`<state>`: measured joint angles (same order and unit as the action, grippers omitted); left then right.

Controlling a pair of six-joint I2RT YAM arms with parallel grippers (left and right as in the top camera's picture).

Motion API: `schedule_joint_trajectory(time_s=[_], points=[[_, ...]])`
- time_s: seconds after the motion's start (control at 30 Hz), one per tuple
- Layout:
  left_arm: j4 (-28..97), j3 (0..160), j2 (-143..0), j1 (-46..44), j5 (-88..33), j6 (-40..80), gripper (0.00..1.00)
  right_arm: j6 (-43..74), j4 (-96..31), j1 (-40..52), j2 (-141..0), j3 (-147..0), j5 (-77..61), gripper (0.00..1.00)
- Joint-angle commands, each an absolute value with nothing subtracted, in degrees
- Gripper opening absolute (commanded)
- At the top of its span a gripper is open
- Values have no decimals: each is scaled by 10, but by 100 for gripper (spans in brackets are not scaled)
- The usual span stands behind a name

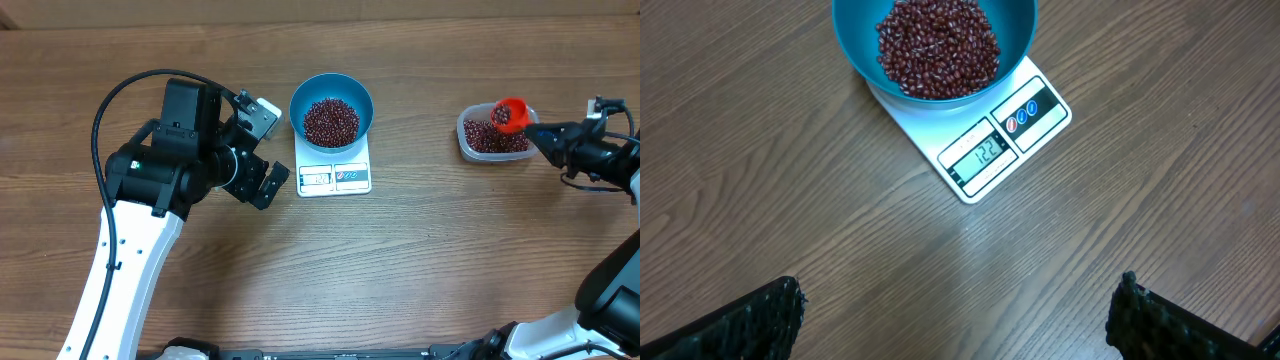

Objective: Scoop item into bowl and weigh 150g on scale
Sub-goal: 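Dip the scoop into the tub and scoop beans with the right gripper, then carry the filled scoop left over the blue bowl, then tilt the red scoop to pour beans into the blue bowl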

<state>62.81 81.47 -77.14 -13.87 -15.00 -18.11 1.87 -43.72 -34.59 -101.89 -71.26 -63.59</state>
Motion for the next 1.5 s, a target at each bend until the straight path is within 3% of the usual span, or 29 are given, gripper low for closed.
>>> schedule_joint_trajectory(time_s=[0.0,0.33,0.57,0.87,1.13,1.47], points=[[628,827,-768,-139,-161,-176,100,20,-436,-332,-1023,-720,-757,4],[628,827,-768,-139,-161,-176,100,20,-423,-227,-1023,-720,-811,4],[628,827,-768,-139,-161,-176,100,38,-347,-113,-1023,-720,-799,4],[628,827,-768,-139,-161,-176,100,51,-232,13,-1023,-720,-611,4],[628,827,-768,-139,-161,-176,100,-163,-211,109,-1023,-720,-413,3],[628,827,-768,-139,-161,-176,100,-232,-159,160,-1023,-720,-294,4]])
